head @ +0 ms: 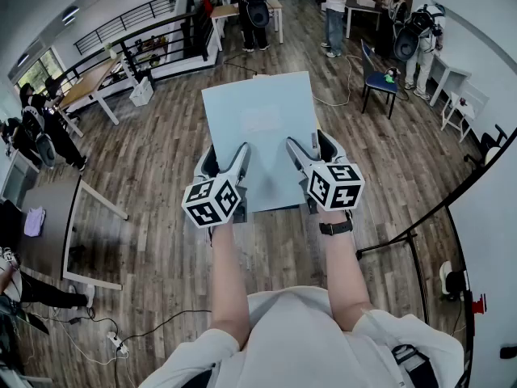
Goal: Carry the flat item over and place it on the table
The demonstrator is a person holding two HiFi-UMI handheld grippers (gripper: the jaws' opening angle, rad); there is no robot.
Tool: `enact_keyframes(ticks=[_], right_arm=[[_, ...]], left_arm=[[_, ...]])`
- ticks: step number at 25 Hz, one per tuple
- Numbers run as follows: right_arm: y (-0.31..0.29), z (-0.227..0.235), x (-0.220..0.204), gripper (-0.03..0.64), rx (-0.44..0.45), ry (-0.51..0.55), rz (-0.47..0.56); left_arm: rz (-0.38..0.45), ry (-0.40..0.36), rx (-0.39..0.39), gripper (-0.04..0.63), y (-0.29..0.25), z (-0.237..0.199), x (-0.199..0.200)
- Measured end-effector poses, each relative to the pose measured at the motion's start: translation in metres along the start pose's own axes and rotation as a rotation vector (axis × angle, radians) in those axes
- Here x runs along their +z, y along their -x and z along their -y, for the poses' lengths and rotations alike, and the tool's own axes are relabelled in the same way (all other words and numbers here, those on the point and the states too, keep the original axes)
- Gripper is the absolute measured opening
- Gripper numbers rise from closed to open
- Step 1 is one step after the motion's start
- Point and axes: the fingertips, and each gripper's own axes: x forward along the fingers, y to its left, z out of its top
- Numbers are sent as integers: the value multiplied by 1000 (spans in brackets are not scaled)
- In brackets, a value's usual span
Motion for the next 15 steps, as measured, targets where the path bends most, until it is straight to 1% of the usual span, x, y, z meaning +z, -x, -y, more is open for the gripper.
enact_keyframes(ticks=[3, 7, 12, 15], right_arm=[[4, 8, 0, 333, -4, -3, 5], [14, 15, -10, 331, -24, -29, -2], [0, 23, -26, 333, -26, -53, -34], [-12, 38, -30, 333, -38, -54, -30]], left_arm=[[-4, -11, 3, 370, -4, 9, -2], [-17, -23, 16, 370, 0, 17, -13], [-52, -19, 34, 370, -14, 8, -27], [-51, -19, 25, 370, -32, 7, -32]])
